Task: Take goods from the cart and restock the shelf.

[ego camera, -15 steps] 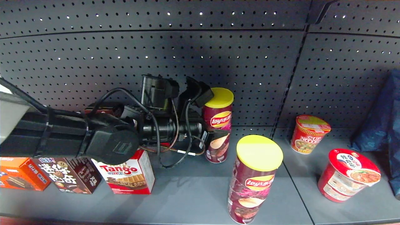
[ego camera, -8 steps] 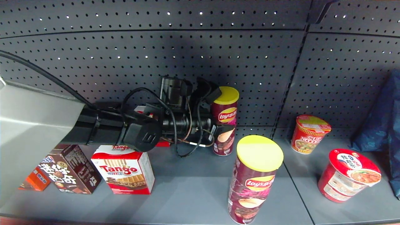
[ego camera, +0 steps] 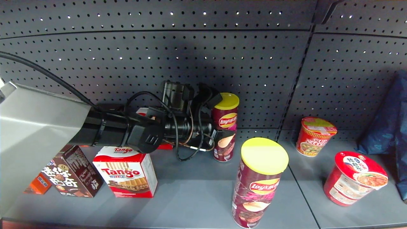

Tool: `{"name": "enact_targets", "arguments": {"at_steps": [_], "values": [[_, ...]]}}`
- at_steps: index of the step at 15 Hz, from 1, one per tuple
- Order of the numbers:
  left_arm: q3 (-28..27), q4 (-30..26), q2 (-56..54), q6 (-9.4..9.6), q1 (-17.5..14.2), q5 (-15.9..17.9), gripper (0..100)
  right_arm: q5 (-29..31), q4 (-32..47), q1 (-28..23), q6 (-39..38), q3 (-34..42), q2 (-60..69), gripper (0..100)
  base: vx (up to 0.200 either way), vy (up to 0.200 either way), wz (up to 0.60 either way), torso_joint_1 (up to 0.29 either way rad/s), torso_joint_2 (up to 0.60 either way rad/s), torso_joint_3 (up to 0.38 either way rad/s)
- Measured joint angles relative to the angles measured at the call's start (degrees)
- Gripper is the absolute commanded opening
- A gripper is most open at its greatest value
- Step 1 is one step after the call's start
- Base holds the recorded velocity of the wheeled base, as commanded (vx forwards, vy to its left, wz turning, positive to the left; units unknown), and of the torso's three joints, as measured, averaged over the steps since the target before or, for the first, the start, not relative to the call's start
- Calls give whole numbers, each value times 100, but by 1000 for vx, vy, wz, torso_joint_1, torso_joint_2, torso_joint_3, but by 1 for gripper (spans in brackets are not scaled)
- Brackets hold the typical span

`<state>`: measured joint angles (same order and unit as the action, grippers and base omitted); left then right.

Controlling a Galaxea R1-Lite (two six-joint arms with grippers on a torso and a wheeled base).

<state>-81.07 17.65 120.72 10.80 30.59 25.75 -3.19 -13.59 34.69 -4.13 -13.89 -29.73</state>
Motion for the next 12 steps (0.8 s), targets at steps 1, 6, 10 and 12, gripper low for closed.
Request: {"name": "enact_targets", "arguments": {"at_steps": [1,6,10,12], "values": [[1,2,4,0,-5,0,0,2,0,0,0,0,0,100,0,0,0,0,0,0],[0,9,6,1,2,0,0,5,5,-7,1,0,22,100,0,0,0,0,0,0],[-10,22,11,-5,11,-5,100,7,79,-11,0,9,38,100,0,0,0,0,0,0],[-16,20,13,-5,11,-7,100,5,123,-5,0,11,60,100,0,0,0,0,0,0]]}}
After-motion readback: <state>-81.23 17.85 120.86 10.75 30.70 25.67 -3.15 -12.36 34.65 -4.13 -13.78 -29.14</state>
